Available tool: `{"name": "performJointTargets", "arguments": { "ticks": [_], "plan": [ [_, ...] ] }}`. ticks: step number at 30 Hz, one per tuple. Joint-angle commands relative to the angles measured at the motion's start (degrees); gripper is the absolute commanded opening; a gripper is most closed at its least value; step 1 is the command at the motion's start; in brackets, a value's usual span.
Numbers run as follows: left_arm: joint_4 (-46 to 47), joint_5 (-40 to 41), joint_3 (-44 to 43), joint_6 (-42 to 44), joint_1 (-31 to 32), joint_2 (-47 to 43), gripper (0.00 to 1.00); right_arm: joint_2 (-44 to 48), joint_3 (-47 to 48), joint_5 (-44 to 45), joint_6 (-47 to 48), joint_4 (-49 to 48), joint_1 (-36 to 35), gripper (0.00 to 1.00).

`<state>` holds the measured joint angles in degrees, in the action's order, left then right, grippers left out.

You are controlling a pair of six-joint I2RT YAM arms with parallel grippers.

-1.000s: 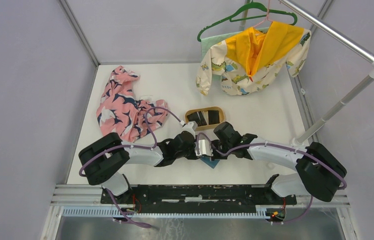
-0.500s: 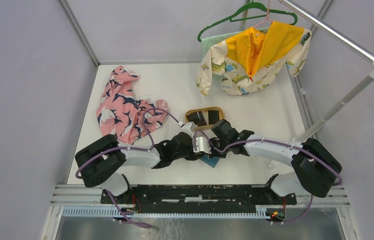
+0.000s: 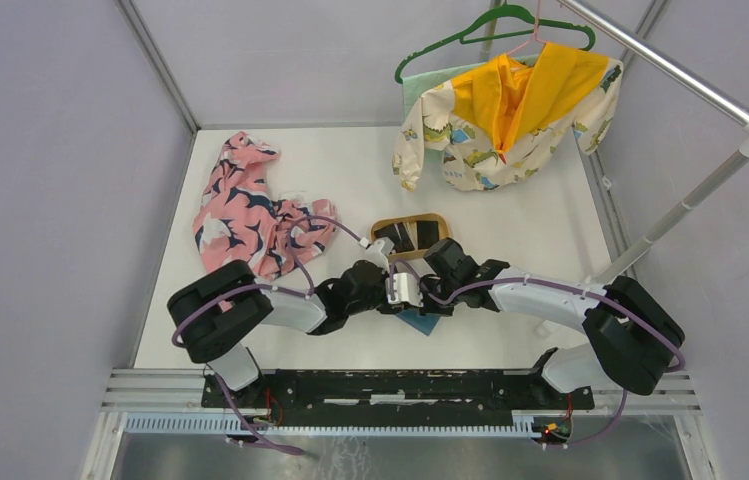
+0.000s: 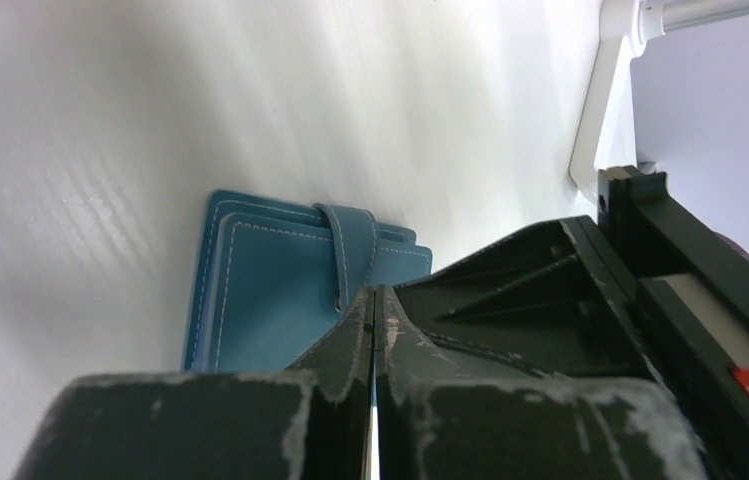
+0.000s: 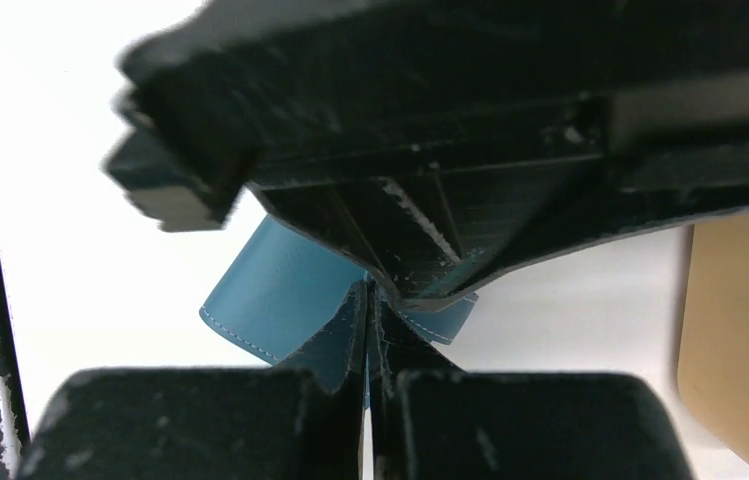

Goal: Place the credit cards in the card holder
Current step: Close the card holder at the center of the board.

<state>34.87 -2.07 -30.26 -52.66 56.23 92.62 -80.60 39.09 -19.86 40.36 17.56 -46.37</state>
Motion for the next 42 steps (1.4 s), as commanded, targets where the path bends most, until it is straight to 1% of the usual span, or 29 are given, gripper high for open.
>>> {"name": "performJointTargets", "arguments": {
  "ticks": [1,4,10,15,27,36,42],
  "plan": [
    [10.03,-4.94,-2.01,-3.56,-0.54,3.95,0.02,-1.78,-1.73,1.57,-0.28,4.06,0.32,0.00],
    [10.29,-5.37,-2.27,-3.85,-0.70,5.37,0.02,-1.77,-1.82,1.44,-0.28,4.08,0.43,0.00],
    [2.89,-3.25,-3.75,-2.82,-0.60,7.17,0.02,-1.80,-1.66,1.23,-0.19,4.25,0.41,0.00],
    [1.62,-3.20,-2.37,-3.40,-0.28,9.95,0.02,-1.84,-1.15,1.65,-0.26,4.49,0.43,0.00],
    [4.69,-1.40,4.58,-5.52,1.25,13.15,0.02,-3.60,1.29,3.96,-0.28,6.40,0.47,0.00],
    [10.71,-2.31,6.75,-7.30,2.80,18.58,0.02,-7.69,5.95,7.37,1.03,11.30,-1.34,0.00],
    [12.52,-1.81,8.57,-7.91,2.92,19.76,0.02,-10.17,8.85,7.99,1.13,12.83,-1.66,0.00]
  ]
}}
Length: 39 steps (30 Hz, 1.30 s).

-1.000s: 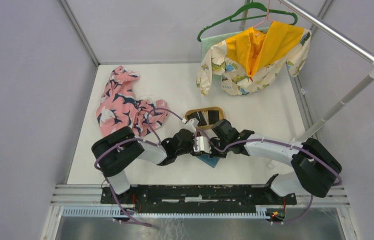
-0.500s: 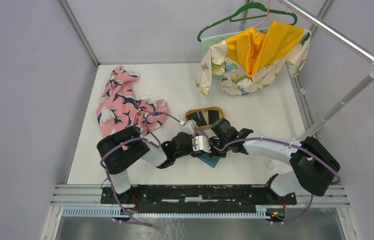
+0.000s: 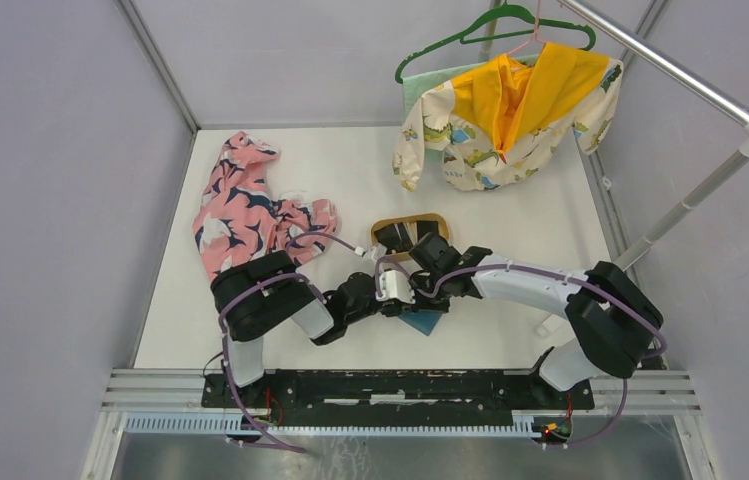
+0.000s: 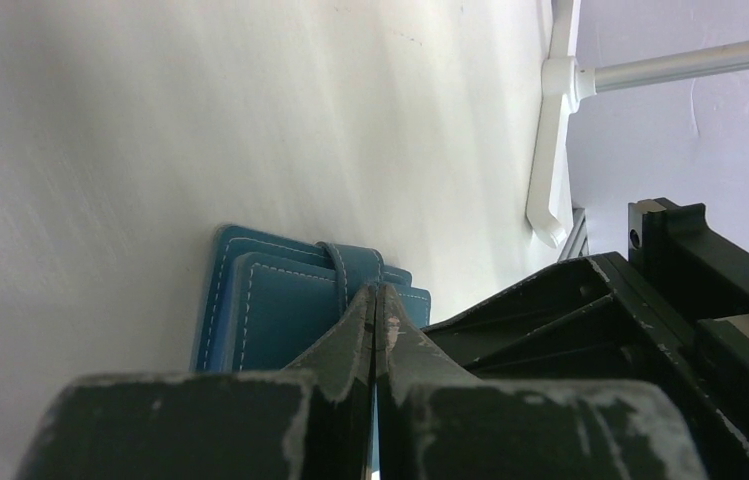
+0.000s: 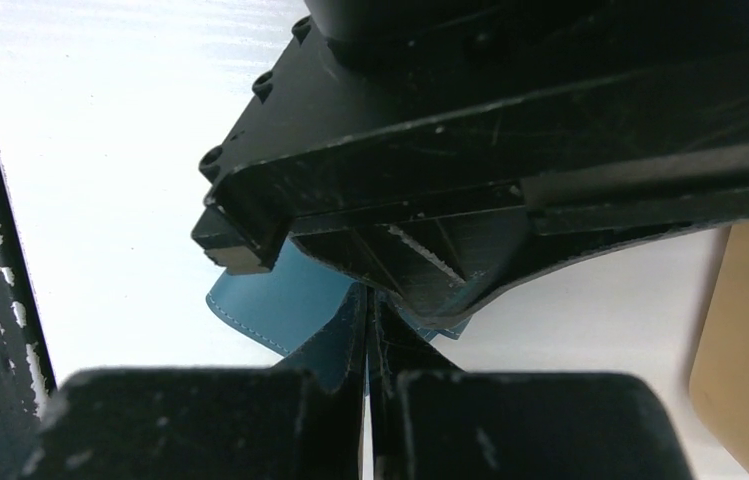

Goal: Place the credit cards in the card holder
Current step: Close the card holder at the center of the board.

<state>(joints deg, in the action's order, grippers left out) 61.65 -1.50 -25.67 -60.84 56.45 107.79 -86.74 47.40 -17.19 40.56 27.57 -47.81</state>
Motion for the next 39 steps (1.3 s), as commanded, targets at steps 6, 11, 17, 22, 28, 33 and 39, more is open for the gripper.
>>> {"name": "performJointTargets", "arguments": {
  "ticks": [6,11,17,22,28,33,39],
  "plan": [
    [-11.84,-2.76,4.66,-0.37,2.97,7.02,0.02,-5.64,2.98,6.37,1.19,2.94,-0.84,0.00],
    [-10.39,-2.81,4.75,-0.74,2.95,8.48,0.02,-3.04,2.26,2.28,1.98,2.09,-0.26,0.04],
    [-11.26,-2.33,5.00,-0.55,2.25,7.84,0.02,3.58,0.02,-5.88,3.89,1.51,3.78,0.19],
    [-11.47,-2.41,4.99,-0.50,1.63,7.73,0.02,7.46,-1.55,-10.51,4.96,1.08,6.27,0.25],
    [-11.86,-2.39,4.72,-0.50,1.55,7.08,0.02,9.76,-5.00,-13.92,4.71,-3.00,7.93,0.31],
    [-12.48,-2.72,4.84,-0.55,1.18,5.44,0.02,9.71,-7.57,-11.39,5.49,-7.27,5.02,0.33],
    [-12.58,-3.43,4.62,-0.76,0.85,3.59,0.02,10.97,-10.55,-5.44,4.82,-12.55,2.40,0.34]
  ]
}}
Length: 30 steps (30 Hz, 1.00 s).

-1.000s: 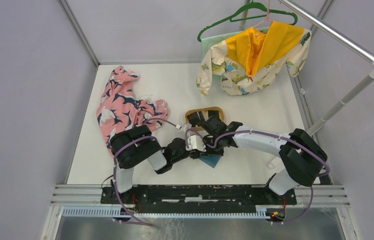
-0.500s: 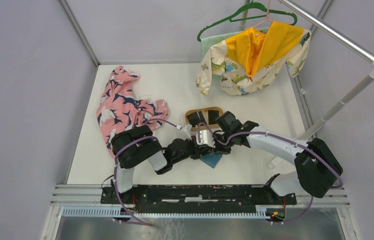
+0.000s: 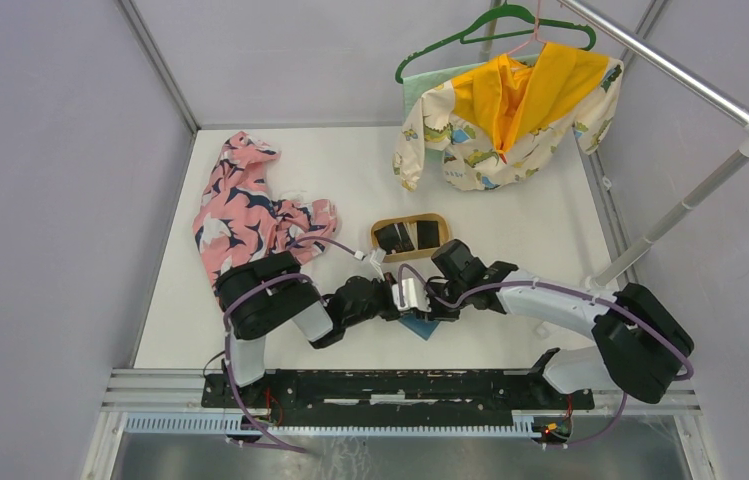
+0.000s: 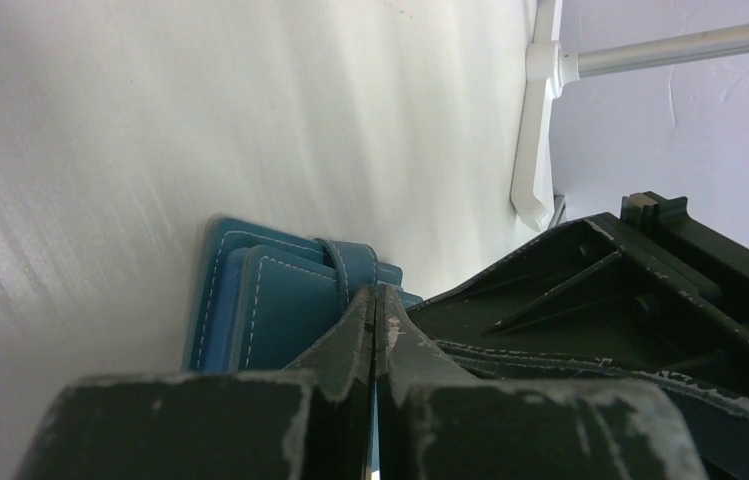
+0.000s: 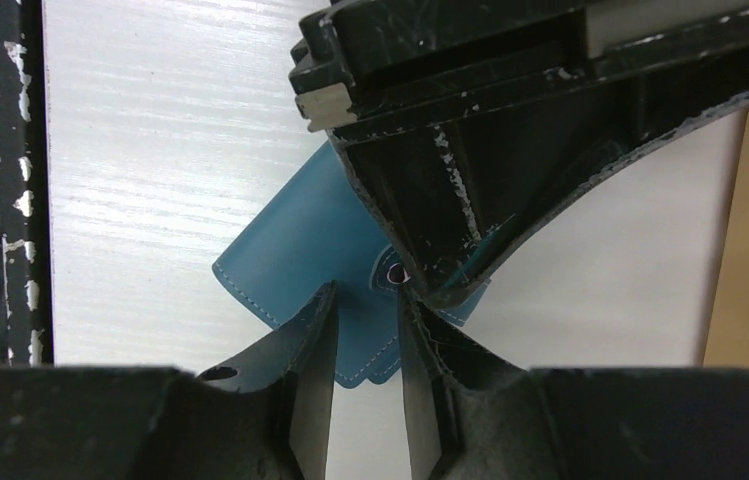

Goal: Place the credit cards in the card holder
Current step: Close the card holder at the center of the board.

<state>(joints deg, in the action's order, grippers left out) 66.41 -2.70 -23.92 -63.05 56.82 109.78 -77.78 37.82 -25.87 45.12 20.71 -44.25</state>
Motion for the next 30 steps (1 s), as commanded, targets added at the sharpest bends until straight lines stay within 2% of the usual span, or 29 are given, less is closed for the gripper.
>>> {"name": "performJointTargets", "arguments": {
  "ticks": [1,12,18,21,22,27,30],
  "plan": [
    [-17.44,-2.49,2.82,1.46,0.41,1.26,0.02,1.89,-1.06,3.54,0.02,-5.96,-1.48,0.34],
    [-20.26,-3.37,-0.16,1.56,-0.15,-5.05,0.02,3.67,-3.34,9.38,-5.43,-12.81,-3.12,0.31],
    [-27.64,-1.27,-3.91,3.60,-0.46,-11.10,0.03,2.96,-3.55,9.46,-8.45,-15.11,-3.05,0.19],
    [-30.20,-0.19,-4.86,4.38,-0.75,-13.99,0.04,2.63,-3.32,8.20,-8.58,-15.00,-3.12,0.07],
    [-30.94,0.25,-5.03,4.60,-0.90,-15.45,0.05,2.71,-3.28,8.12,-8.33,-14.75,-3.15,0.06],
    [-35.90,2.50,-5.35,7.03,-1.36,-22.49,0.18,4.02,-2.96,4.84,-5.60,-12.20,-2.34,0.08],
    [-40.55,4.65,-5.92,9.52,-1.36,-27.21,0.18,4.86,-2.52,1.17,-2.76,-9.39,-1.44,0.17]
  ]
}}
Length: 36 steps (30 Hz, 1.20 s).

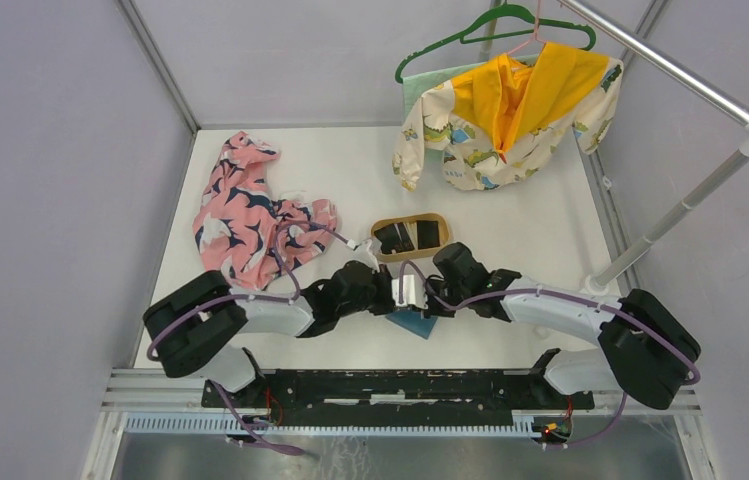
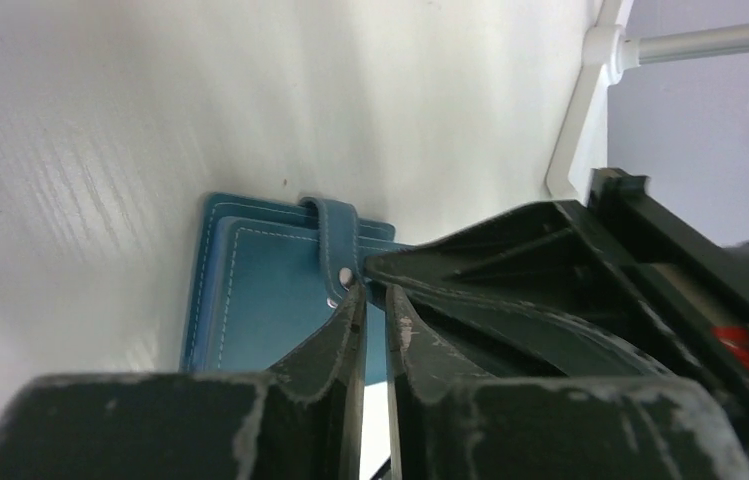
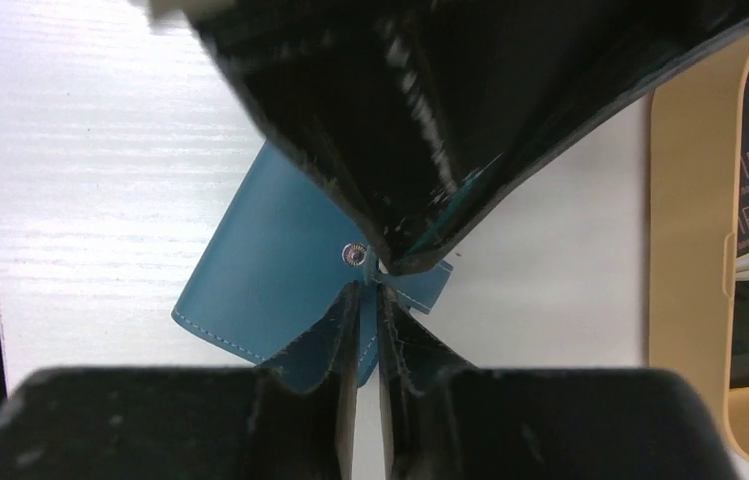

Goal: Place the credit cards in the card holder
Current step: Close the card holder at the center of the board.

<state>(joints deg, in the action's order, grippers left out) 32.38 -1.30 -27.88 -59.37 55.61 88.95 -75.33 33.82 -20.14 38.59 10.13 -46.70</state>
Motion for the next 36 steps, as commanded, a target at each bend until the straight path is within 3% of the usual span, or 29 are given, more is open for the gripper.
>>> {"name": "performJointTargets", "arguments": {
  "ticks": [1,8,14,29,36],
  "plan": [
    [-7.88,3.62,-1.98,6.64,-0.18,-8.02,0.18,2.74,1.68,-5.93,4.61,2.06,1.31,0.22],
    [-15.55,6.50,1.76,10.63,-0.20,-17.78,0.18,6.31,3.27,-8.12,7.13,4.26,1.96,0.41],
    [-14.13,5.17,4.60,11.08,-0.16,-16.58,0.13,2.60,6.51,-7.66,5.86,4.11,1.88,0.47],
    [-5.32,0.21,2.63,10.55,-0.17,-6.54,0.09,-3.21,6.78,-5.84,4.68,4.82,0.65,0.43],
    [-4.79,0.07,2.08,10.42,-0.23,-5.06,0.09,-2.96,6.56,-3.22,4.31,4.19,0.40,0.27]
  ]
}}
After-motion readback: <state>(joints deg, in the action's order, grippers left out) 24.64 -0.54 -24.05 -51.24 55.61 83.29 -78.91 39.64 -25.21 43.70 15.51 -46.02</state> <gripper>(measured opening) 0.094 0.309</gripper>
